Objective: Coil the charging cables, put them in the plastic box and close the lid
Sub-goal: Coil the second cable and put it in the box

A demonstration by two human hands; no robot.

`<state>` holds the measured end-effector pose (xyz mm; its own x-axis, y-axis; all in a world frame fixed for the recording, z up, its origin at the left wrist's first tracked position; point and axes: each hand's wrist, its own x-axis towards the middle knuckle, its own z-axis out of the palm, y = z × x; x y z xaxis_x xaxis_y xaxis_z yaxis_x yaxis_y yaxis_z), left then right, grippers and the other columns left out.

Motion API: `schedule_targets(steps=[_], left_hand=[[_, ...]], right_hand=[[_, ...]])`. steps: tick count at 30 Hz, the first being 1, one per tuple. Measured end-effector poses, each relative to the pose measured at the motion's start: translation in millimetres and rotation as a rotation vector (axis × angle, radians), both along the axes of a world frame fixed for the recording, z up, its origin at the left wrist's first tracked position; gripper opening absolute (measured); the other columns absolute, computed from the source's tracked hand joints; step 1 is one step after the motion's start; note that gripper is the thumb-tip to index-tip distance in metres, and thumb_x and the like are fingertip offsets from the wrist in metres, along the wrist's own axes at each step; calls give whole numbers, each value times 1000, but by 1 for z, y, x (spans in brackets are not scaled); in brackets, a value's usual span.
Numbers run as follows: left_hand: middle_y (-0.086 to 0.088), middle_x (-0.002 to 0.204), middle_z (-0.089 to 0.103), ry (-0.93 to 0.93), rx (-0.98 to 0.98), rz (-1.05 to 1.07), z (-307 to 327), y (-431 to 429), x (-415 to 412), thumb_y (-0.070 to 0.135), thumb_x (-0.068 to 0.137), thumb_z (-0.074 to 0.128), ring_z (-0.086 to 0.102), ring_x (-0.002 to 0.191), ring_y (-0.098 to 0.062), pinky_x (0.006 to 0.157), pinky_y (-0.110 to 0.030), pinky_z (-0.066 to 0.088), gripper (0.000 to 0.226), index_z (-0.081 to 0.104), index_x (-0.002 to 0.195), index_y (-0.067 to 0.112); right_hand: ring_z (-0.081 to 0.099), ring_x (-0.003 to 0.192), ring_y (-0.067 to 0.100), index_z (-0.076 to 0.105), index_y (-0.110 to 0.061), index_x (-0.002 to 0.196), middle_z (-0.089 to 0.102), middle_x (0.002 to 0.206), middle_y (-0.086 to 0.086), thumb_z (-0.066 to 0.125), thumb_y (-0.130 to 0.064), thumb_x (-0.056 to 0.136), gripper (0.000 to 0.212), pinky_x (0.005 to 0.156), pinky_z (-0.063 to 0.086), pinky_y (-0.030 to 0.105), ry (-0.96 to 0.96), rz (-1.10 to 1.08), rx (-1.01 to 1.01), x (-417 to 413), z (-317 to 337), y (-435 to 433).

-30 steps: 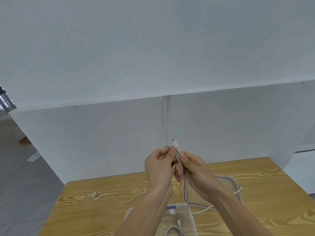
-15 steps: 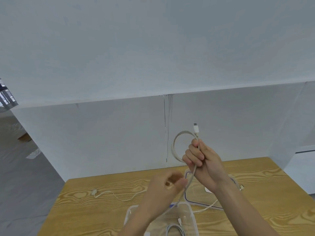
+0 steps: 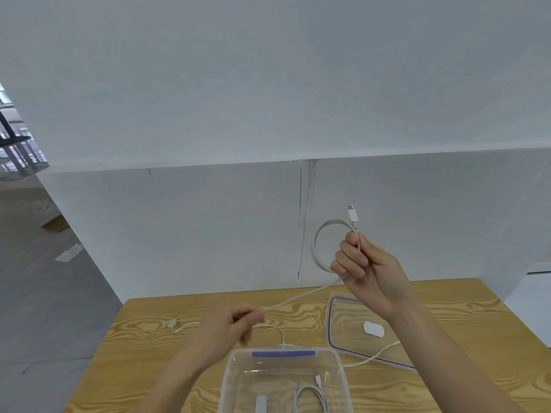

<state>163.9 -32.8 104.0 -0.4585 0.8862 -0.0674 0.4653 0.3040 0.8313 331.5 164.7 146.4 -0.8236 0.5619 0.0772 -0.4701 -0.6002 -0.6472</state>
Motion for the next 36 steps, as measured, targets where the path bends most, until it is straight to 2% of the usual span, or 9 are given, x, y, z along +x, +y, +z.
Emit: schedule_targets(steps=[4, 12, 14, 18, 22, 25, 29, 33, 36], left_hand=[[-3, 65, 70, -57, 78, 128, 16, -9, -24, 18, 87, 66, 56, 52, -11, 56, -19, 45, 12, 74, 78, 16], [-11, 68, 69, -154, 171, 327, 34, -28, -51, 7, 80, 71, 55, 51, -14, 56, -24, 49, 4, 71, 76, 7], [-12, 67, 66, -321, 218, 385, 36, -33, -58, 4, 81, 69, 54, 49, -14, 51, -24, 48, 4, 69, 77, 2], [-5, 65, 62, -948, 540, 479, 35, -29, -61, 7, 81, 62, 59, 50, -7, 48, -15, 52, 5, 65, 79, 5], [-1, 66, 62, -1171, 807, 474, 38, -16, -53, 10, 76, 62, 58, 55, -6, 53, -14, 52, 14, 75, 75, 7], [-1, 71, 58, -1088, 859, 520, 43, -8, -53, 10, 88, 57, 56, 59, -8, 54, -15, 51, 11, 68, 88, 6], [-5, 82, 62, -818, 847, 508, 55, -1, -55, 12, 93, 53, 62, 60, -10, 57, -18, 54, 10, 63, 92, 8], [-11, 89, 64, -548, 852, 417, 71, 9, -41, 5, 95, 51, 69, 74, -21, 72, -27, 57, 12, 62, 91, 7], [-14, 90, 69, -368, 813, 333, 77, 16, -20, 12, 88, 64, 69, 83, -31, 81, -37, 57, 5, 66, 91, 10]], right_hand=[[30, 40, 10, 50, -13, 73, 31, 51, -5, 35, -22, 95, 28, 48, 38, 22, -20, 9, 6, -8, 2, -3], [29, 39, 8, 53, -13, 71, 30, 50, -5, 34, -21, 95, 32, 46, 36, 22, -5, 64, 4, -20, 2, -9], [29, 39, 9, 53, -13, 71, 30, 50, -5, 34, -21, 96, 33, 46, 36, 22, -8, 70, 9, -21, 2, -8], [18, 43, 11, 53, -13, 70, 21, 53, -5, 32, -21, 96, 34, 46, 35, 22, -8, 90, 4, -27, 2, -15], [16, 44, 12, 54, -12, 70, 18, 56, -4, 33, -21, 95, 34, 45, 34, 22, -11, 152, -13, -34, -3, -27], [18, 44, 12, 54, -12, 72, 20, 55, -4, 31, -20, 96, 34, 47, 33, 23, -14, 236, 15, -37, -7, -33], [20, 42, 10, 51, -11, 73, 27, 50, -5, 30, -20, 97, 33, 47, 33, 23, -59, 264, 71, -36, -8, -36], [28, 39, 8, 48, -10, 75, 30, 50, -5, 32, -20, 96, 28, 47, 34, 24, -108, 246, 114, -38, -10, -36], [28, 39, 8, 49, -10, 76, 29, 51, -4, 34, -21, 96, 27, 47, 35, 24, -119, 237, 122, -42, -14, -37]])
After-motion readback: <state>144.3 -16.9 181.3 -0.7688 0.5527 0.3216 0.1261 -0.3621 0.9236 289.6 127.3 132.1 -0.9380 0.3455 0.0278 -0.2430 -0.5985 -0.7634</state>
